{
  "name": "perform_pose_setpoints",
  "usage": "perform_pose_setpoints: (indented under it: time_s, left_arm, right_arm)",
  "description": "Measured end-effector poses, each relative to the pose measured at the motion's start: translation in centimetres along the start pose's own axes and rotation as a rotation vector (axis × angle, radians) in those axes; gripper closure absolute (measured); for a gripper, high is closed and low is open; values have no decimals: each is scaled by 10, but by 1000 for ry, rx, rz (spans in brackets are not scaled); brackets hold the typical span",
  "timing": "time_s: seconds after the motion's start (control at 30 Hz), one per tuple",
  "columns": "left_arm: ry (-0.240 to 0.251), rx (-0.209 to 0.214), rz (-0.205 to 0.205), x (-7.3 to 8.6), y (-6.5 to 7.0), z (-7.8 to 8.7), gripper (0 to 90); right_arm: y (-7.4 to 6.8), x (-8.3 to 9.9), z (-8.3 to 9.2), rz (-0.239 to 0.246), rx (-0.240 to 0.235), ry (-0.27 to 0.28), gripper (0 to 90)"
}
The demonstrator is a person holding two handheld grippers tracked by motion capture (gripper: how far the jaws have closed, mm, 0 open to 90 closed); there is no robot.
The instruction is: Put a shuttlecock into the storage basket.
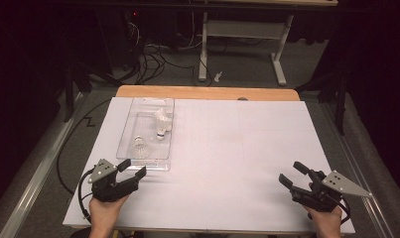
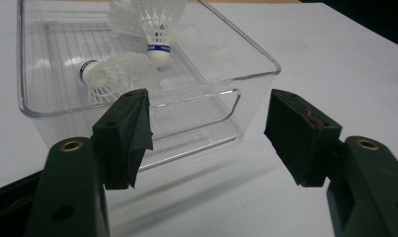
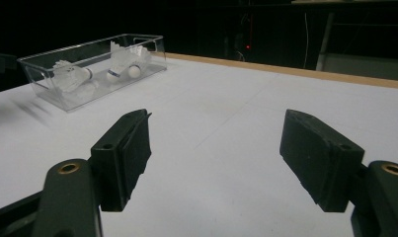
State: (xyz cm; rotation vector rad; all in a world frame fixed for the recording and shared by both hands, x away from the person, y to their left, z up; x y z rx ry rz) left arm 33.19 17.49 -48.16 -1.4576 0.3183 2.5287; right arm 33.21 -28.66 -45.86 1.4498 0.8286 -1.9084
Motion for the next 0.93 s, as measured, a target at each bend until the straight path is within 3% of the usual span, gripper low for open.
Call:
perform_pose_setpoints:
  time_s: [0.93]
  left_arm:
    - [20,10,27,-2,-4,3,341]
  right_arm:
    - [3,0,1,-16,6,12,276]
Point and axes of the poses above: each handheld gripper's, and its own axes: z roughly backward along the jaws, x roughly out of its underside, y roughly to its right, the point moved 9 cm from there along -z, roughly forward along the jaws, and after that the axes turned 14 degrees about -x, right-handed, at the moved point
